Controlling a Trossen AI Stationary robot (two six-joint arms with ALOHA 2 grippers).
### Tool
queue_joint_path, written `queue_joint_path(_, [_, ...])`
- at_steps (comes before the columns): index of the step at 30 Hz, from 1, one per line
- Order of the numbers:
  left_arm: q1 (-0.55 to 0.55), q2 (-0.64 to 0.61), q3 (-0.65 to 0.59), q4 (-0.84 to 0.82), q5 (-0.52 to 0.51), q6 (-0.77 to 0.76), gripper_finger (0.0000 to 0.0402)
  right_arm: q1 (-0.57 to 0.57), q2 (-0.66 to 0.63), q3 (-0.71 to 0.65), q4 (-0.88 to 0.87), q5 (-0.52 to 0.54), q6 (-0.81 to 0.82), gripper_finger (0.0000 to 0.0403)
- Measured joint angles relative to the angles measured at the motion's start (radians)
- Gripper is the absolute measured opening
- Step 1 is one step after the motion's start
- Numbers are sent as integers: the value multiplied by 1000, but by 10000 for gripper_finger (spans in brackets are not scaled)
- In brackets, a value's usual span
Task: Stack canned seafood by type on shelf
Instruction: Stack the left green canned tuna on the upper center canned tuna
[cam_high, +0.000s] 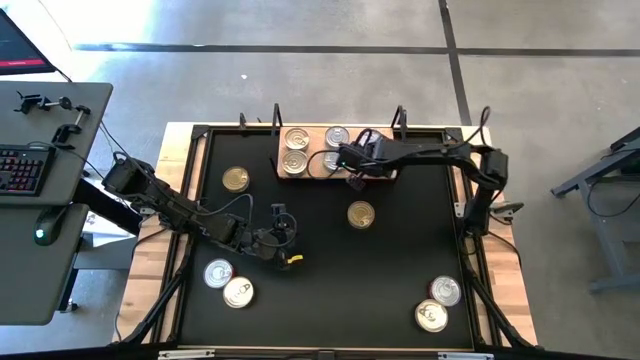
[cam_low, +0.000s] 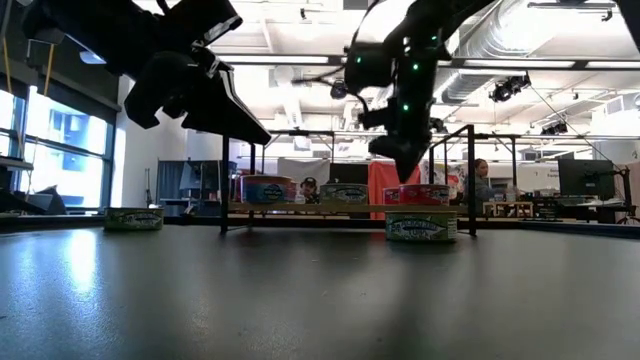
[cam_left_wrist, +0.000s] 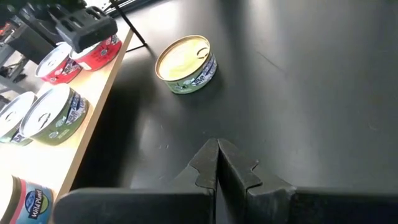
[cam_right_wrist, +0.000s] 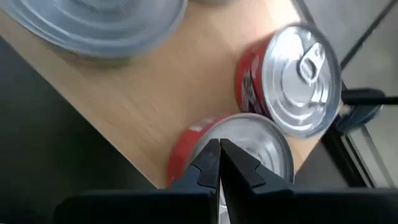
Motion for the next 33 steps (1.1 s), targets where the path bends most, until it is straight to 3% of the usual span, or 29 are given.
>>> queue_joint_path(7, [0,0,0,-1,0,-3,0,-8,49,29,-49,-13,26,0])
queue_joint_path(16, [0,0,0,-2,0,0,0,-24,51,31,39,-29,83,0])
queue_joint_path(26, [0,0,0,-9,0,-4,0,-17,54,165,-96,15,53,0])
queue_joint_path(33, [-5,0,0,-13,0,-21,0,11,54,190,-226,-49,51,0])
